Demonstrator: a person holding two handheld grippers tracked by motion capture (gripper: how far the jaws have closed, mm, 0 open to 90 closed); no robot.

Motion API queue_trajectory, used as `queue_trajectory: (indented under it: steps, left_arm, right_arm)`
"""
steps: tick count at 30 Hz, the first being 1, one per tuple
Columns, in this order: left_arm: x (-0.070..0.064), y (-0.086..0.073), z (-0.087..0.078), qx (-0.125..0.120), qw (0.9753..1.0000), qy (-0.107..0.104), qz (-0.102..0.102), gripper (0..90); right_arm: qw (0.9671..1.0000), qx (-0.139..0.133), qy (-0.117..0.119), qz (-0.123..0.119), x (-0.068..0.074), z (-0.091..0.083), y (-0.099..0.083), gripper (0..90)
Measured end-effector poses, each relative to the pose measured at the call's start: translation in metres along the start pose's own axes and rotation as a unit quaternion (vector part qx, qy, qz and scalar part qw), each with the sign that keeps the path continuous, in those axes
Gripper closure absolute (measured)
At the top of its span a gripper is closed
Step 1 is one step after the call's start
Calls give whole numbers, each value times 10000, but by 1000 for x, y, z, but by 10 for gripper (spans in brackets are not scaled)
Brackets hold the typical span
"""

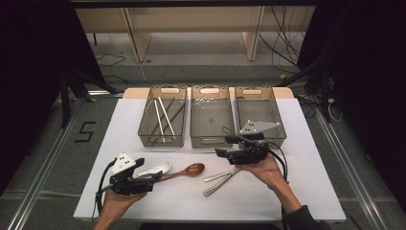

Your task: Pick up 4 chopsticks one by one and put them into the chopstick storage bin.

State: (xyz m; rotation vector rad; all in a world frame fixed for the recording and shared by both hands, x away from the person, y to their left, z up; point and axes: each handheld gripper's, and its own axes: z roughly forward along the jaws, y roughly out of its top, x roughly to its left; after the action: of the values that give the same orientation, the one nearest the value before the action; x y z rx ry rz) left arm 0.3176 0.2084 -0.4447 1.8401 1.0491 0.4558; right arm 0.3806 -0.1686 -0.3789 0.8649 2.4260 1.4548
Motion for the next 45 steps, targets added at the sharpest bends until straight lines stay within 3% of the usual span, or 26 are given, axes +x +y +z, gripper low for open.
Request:
queue_trajectory:
  steps: [14, 22, 31, 45]
  left_arm:
    - [12, 7, 4, 285, 9996, 8, -43, 159]
    - [22, 12, 7, 590, 9980, 160, 132, 159]
    - [31, 14, 10, 809, 9963, 242, 163, 159]
    - [30, 13, 15, 1043, 9934, 328, 355, 159]
  right_arm:
    - [9985, -448, -165, 271, 2, -29, -42, 344]
    - [9983, -469, -168, 316, 6, -35, -60, 325]
    - [9966, -626, -262, 477, 6, -45, -76, 315]
    - [9953, -559, -400, 677, 7, -53, -99, 299]
